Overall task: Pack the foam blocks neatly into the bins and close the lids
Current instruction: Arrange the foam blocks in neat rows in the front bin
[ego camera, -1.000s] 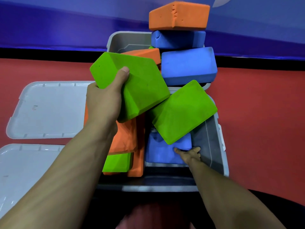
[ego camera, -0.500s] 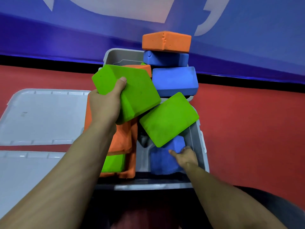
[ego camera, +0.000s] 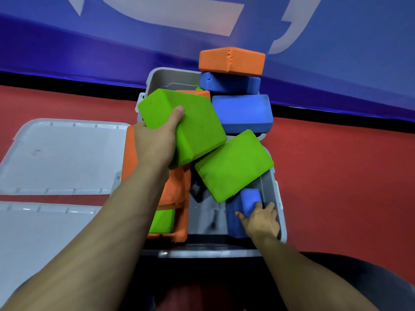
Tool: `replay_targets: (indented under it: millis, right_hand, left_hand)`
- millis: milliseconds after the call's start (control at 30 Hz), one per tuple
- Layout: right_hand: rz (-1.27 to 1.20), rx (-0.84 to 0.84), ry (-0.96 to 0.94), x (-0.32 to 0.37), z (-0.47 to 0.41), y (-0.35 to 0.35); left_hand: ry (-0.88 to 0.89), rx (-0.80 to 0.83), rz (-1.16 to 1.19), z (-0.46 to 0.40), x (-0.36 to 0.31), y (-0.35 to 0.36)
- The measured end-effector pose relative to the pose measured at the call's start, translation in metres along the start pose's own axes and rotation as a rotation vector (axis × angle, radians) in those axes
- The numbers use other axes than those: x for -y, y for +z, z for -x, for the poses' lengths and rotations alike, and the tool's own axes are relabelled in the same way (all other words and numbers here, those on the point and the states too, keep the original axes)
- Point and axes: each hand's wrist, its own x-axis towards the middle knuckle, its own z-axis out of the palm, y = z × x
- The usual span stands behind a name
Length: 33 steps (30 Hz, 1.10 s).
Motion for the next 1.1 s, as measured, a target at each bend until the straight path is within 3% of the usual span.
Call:
replay_targets:
  millis: [133, 300, 367, 433, 567, 700, 967, 1100]
  right_hand:
    - [0.089, 0.040, 0.003, -0.001, -0.002, -0.012]
    - [-0.169, 0.374, 0.088, 0.007, -0.011, -0.066]
    - [-0.394, 0.437, 0.059, 0.012, -0.015, -0.090]
    - [-0.661, 0.416, 0.029, 0.015, -0.020, -0.113]
    - [-0.833, 0.314, -0.077, 0.012, -0.028, -0.149]
    - [-0.647, 0.242, -0.121, 0.000, -0.040, -0.152]
    - [-0.695, 0.234, 0.021, 0.010, -0.069, -0.115]
    - [-0.575, 0.137, 0.075, 0.016, -0.080, -0.105]
  left_hand:
    - [0.004, 0.011, 0.007, 0.003, -0.001, 0.005]
    - [0.015, 0.036, -0.009, 0.009, -0.007, 0.004]
    - [0.028, 0.054, -0.028, 0.011, -0.010, 0.002]
    - [0.044, 0.066, -0.069, 0.013, -0.011, -0.001]
    - [0.044, 0.066, -0.135, 0.012, -0.010, -0.007]
    - [0.049, 0.014, -0.183, 0.008, -0.008, -0.014]
    - [0.007, 0.001, -0.248, 0.005, 0.002, -0.016]
    - [-0.014, -0.007, -0.268, 0.001, 0.006, -0.020]
